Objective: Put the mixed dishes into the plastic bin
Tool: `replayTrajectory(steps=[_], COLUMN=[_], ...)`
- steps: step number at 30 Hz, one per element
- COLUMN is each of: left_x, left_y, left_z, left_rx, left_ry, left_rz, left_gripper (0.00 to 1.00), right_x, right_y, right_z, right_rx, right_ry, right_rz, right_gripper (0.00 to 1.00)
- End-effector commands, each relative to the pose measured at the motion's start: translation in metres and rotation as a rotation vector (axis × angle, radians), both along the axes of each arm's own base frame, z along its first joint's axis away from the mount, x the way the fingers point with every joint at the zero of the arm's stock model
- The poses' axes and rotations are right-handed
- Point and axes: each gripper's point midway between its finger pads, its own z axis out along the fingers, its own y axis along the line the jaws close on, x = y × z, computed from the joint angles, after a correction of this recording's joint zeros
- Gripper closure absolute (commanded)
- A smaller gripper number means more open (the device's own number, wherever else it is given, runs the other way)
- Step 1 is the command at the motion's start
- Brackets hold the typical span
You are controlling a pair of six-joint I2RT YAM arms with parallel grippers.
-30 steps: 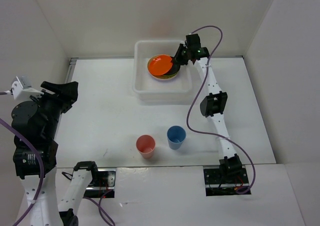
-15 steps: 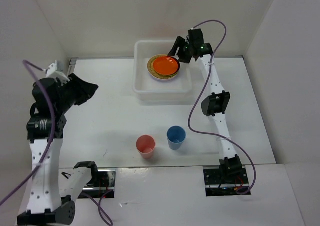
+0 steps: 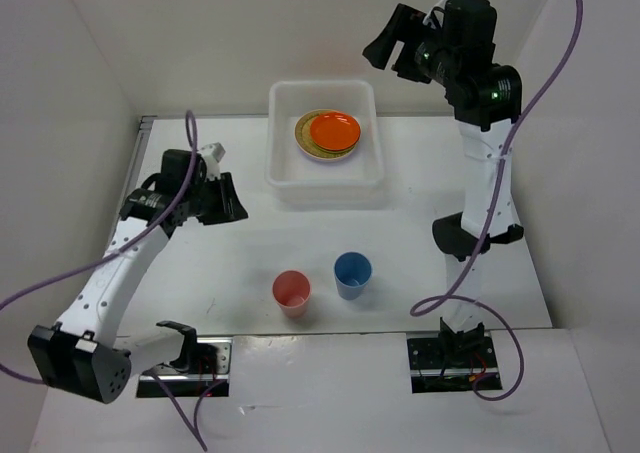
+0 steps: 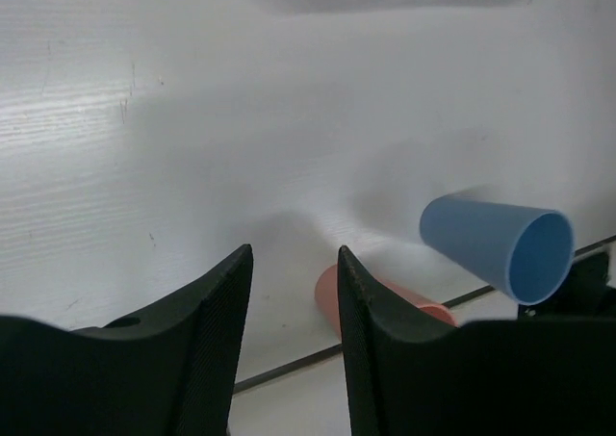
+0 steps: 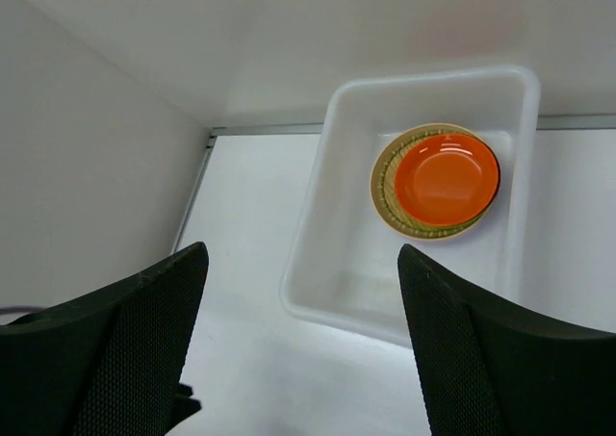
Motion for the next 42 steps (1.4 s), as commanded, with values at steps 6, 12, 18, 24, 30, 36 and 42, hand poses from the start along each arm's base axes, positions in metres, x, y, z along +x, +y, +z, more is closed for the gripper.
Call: replayTrajectory(steps=[6, 12, 18, 24, 30, 36, 42], left_x=[-0.002, -0.012, -0.022, -0.044, -0.062, -0.082, -0.097], left_y=[-0.008, -0.014, -0.043, -0.073, -0.086, -0.098, -0.103], left_z=[-0.021, -0.035, -0.050, -0.061, -0.067, -0.067, -0.073], left_rx=[0.117, 0.144, 0.163, 0.201, 0.235, 0.241, 0.243], left_ry=[0.020, 0.052, 0.093, 0.111, 0.128, 0.147, 0.197], left_rz=[-0.091, -0.119, -0.229, -0.347, -0.411, -0.470, -0.480], left_gripper=[0.49, 0.47, 0.47, 0.47, 0.47, 0.47, 0.47], right_x=[-0.064, -0.110, -0.122, -0.133, -0.133, -0.128, -0.124], right_y=[-0.006, -0.030, -0.068, -0.098, -0.102, -0.094, -0.090], right_z=[-0.002, -0.017, -0.061, -0.097, -0.133, -0.150, -0.156], right_rx=[-0.063, -0.131, -0.130, -0.109, -0.117, -0.098, -0.092], right_ry=[0.093, 0.159, 0.148, 0.176, 0.224, 0.240, 0.247], right_rz=[-0.035, -0.097, -0.165, -0.165, -0.158, -0.123, -0.105], right_gripper=[0.14, 0.14, 0.10, 0.10, 0.10, 0.10, 0.10])
